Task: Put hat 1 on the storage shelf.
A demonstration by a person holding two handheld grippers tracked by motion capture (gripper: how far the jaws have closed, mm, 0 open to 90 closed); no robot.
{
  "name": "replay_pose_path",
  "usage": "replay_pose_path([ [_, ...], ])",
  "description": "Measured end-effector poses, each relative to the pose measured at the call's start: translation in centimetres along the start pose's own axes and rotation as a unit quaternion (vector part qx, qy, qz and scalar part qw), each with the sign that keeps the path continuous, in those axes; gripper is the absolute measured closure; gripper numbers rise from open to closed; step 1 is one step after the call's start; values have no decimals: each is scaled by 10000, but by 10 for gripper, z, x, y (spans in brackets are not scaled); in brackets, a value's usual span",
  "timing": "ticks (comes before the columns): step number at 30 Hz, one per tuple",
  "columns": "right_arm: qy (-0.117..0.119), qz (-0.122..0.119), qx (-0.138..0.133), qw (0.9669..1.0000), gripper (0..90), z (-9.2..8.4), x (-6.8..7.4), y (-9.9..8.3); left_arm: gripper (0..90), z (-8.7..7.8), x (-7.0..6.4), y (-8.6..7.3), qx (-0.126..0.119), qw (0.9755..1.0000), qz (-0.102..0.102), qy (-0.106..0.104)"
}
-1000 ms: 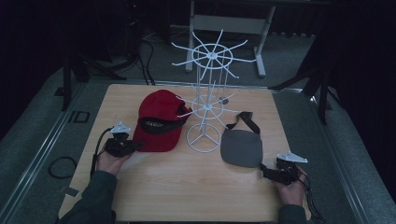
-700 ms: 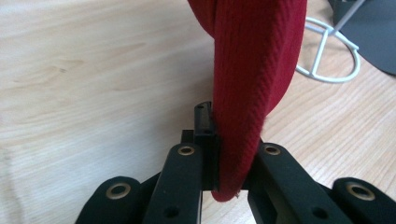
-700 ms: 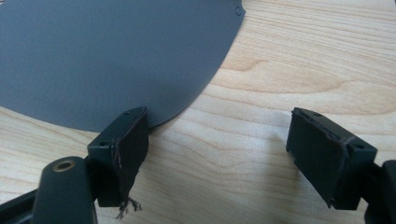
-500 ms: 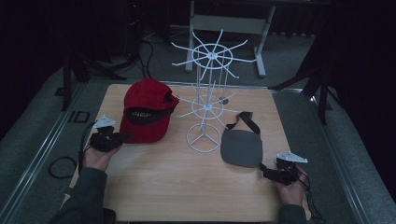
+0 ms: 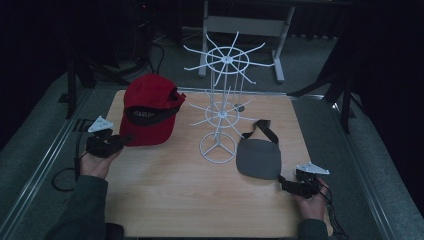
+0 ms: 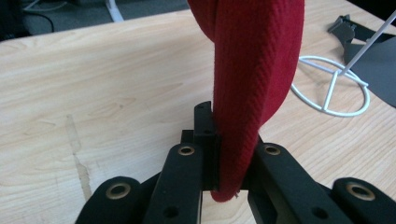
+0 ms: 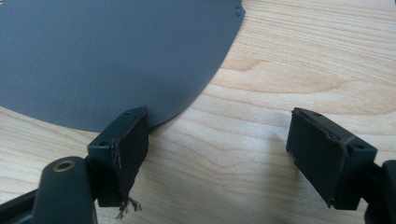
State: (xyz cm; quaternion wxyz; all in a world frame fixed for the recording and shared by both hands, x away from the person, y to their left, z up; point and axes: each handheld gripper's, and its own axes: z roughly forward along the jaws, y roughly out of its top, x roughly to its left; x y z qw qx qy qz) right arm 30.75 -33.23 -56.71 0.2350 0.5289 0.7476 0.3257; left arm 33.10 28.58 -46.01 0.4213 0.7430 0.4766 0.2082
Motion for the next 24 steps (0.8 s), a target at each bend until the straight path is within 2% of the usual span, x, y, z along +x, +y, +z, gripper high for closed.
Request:
replay_pose_path([
  [24,-5,4,-3,10000,210,0,0,0,860,-19,-6,24,-460,9988,165,70],
])
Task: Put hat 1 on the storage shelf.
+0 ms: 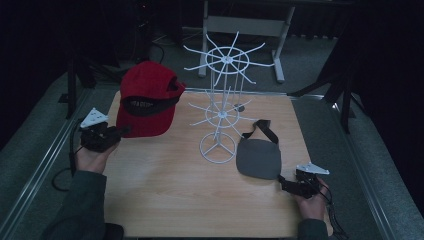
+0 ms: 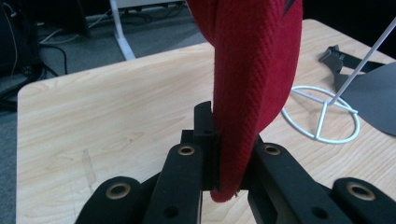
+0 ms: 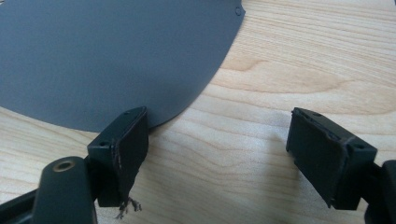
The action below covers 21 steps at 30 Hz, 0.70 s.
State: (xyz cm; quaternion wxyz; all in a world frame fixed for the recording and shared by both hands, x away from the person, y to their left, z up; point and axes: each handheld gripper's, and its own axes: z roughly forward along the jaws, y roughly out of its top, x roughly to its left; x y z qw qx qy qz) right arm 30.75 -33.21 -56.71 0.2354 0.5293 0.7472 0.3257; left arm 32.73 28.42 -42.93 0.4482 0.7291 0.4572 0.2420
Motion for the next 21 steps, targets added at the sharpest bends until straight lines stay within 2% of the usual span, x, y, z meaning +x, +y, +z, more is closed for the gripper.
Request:
replay_pose_path([
  [15,-2,-1,-10,10000,210,0,0,0,860,-7,-5,21,-353,9993,89,20],
  [21,-2,5,2,10000,210,0,0,0,860,-9,-8,28,-425,9990,134,35],
])
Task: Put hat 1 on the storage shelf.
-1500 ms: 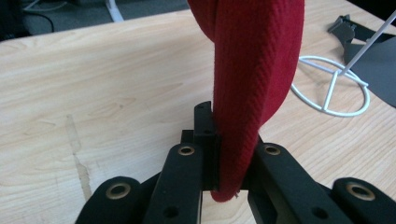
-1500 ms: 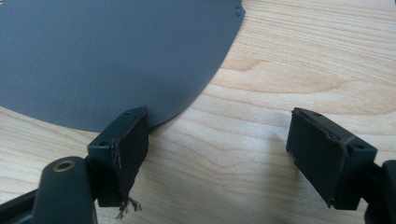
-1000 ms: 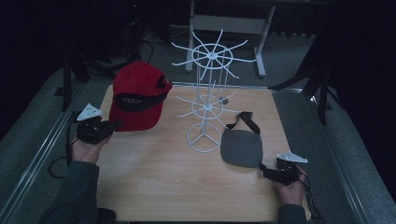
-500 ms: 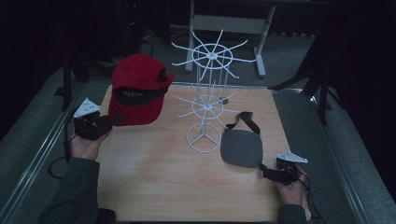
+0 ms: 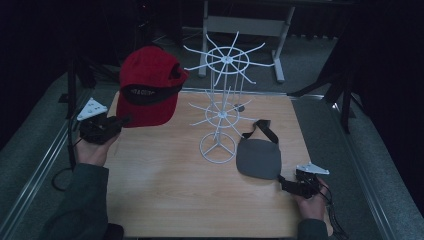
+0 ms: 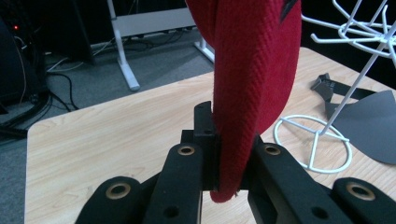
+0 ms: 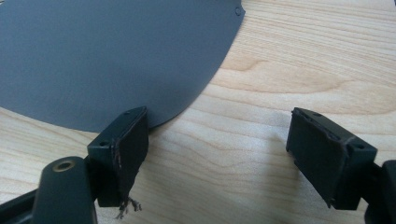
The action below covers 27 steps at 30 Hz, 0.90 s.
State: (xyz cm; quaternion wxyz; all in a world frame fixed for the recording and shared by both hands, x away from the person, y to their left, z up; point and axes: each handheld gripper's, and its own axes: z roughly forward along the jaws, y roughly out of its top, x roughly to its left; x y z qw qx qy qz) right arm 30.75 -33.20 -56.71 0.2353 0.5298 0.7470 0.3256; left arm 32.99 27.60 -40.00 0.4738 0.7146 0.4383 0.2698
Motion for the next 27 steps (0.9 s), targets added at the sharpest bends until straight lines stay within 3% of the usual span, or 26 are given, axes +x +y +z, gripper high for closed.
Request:
replay_pose_path([
  [27,-5,-3,-9,10000,210,0,0,0,860,-7,-4,24,-363,9993,66,-15],
])
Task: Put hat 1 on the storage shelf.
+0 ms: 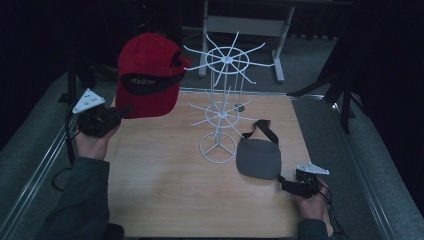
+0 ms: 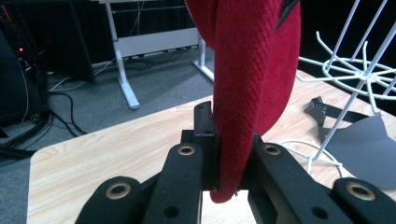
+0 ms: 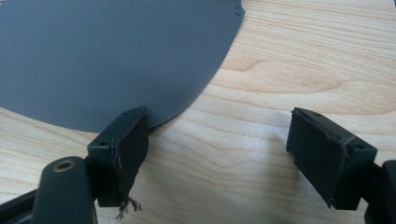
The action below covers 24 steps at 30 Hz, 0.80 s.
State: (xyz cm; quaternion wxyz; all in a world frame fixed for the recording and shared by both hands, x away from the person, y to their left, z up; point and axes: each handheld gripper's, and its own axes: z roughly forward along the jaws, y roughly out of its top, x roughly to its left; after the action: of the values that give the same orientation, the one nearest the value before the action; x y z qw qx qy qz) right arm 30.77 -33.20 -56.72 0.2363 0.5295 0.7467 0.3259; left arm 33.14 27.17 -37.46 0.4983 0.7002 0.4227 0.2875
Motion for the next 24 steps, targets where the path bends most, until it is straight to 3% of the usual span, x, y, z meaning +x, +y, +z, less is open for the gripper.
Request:
replay_pose_path([
  [12,-2,2,-3,10000,210,0,0,0,859,-5,-2,8,-195,9998,35,2],
  [24,-3,3,-3,10000,210,0,0,0,860,-6,-3,14,-343,9994,-54,36],
])
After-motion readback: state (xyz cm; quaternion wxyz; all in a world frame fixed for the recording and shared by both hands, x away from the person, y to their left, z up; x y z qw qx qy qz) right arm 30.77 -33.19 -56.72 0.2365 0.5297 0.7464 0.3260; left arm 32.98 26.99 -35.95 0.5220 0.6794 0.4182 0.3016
